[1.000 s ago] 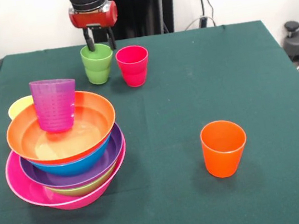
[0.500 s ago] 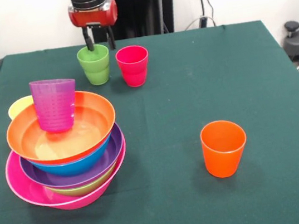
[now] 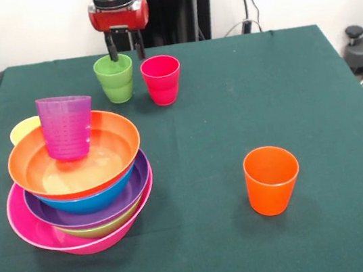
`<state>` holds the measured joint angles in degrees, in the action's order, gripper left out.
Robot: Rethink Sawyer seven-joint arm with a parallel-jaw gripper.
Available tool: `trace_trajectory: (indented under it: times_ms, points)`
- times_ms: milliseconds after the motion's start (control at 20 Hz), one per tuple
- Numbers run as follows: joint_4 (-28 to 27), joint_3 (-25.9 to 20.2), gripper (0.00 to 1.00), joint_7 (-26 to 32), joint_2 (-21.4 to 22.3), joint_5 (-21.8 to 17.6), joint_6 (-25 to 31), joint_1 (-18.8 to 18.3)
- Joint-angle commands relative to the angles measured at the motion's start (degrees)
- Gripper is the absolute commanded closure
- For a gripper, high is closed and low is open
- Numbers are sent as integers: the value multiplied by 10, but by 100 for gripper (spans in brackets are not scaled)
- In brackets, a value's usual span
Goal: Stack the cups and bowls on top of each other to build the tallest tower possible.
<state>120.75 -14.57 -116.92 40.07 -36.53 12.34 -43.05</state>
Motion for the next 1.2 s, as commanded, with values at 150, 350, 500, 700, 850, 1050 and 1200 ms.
trace_trajectory:
  times_ms: [150,350,500,700,850,1050,1200]
  points:
    - [-57,-11,0,-16,-29,-5,5,10]
    - [-68,-7,0,-11,-51,-19,-9,4]
    - [-102,7,0,-17,-106,-37,-45,7]
    - [-118,22,0,-22,-130,-46,-66,15]
    - [-130,38,0,-28,-144,-47,-78,29]
    - [-139,46,0,-21,-158,-46,-88,32]
    - [-136,51,0,-18,-153,-40,-85,38]
